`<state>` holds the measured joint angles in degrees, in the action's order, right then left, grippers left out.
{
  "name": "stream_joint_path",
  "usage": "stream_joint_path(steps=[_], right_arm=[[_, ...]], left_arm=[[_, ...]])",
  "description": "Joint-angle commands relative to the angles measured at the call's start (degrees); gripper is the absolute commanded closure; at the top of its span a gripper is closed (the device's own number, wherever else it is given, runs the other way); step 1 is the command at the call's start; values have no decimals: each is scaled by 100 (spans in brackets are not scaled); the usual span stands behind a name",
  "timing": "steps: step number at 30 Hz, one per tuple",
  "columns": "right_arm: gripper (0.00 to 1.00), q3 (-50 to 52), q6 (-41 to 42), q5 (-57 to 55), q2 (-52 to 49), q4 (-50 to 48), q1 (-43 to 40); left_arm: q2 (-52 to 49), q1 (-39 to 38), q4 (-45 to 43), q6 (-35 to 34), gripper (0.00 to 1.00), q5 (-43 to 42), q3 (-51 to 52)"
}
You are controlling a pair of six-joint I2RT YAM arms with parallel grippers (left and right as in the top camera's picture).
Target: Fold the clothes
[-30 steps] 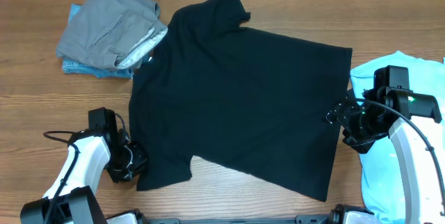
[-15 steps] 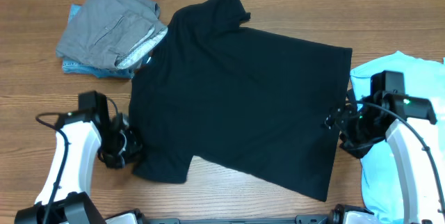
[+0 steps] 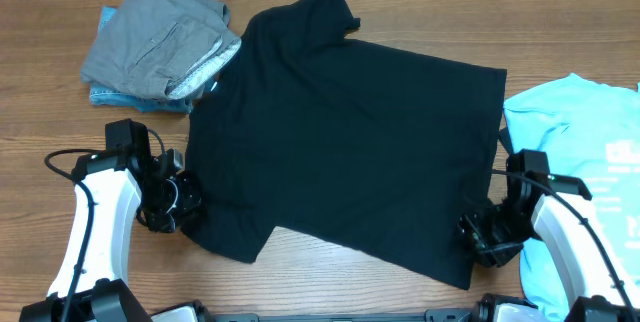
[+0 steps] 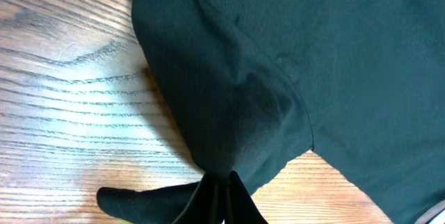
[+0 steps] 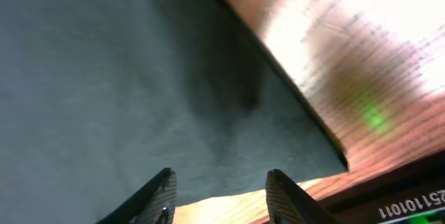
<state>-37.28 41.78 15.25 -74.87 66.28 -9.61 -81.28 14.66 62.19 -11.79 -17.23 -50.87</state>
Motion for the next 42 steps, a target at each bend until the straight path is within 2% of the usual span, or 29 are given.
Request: stream_joint_path(steps=[1, 10, 19, 20, 22, 23, 26, 27, 28, 39, 42], right_arm=[[57, 258, 302, 28, 4, 24, 15], [56, 938, 481, 63, 7, 35, 15], [56, 997, 470, 155, 7, -17, 17], [63, 997, 470, 157, 7, -15, 17], [89, 997, 424, 175, 7, -2, 20], [91, 997, 295, 205, 7, -2, 22], [60, 997, 299, 203, 7, -4, 22], [54, 997, 302, 203, 7, -4, 22], [52, 997, 302, 203, 7, -4, 22], [53, 1322, 802, 310, 7, -435, 22], [60, 1366, 800, 328, 7, -511, 22]], left_arm=[[7, -4, -2, 114, 96, -79, -94], [7, -4, -105, 155, 96, -76, -94], [7, -4, -153, 208, 96, -74, -94], [7, -4, -153, 238, 96, -74, -94], [7, -4, -153, 245, 96, -74, -94], [7, -4, -153, 245, 96, -76, -94], [7, -4, -157, 245, 96, -74, -94], [7, -4, -155, 245, 96, -76, -94], [7, -4, -155, 245, 96, -74, -94], [7, -4, -155, 264, 95, -61, -94], [7, -4, -155, 282, 95, -61, -94]])
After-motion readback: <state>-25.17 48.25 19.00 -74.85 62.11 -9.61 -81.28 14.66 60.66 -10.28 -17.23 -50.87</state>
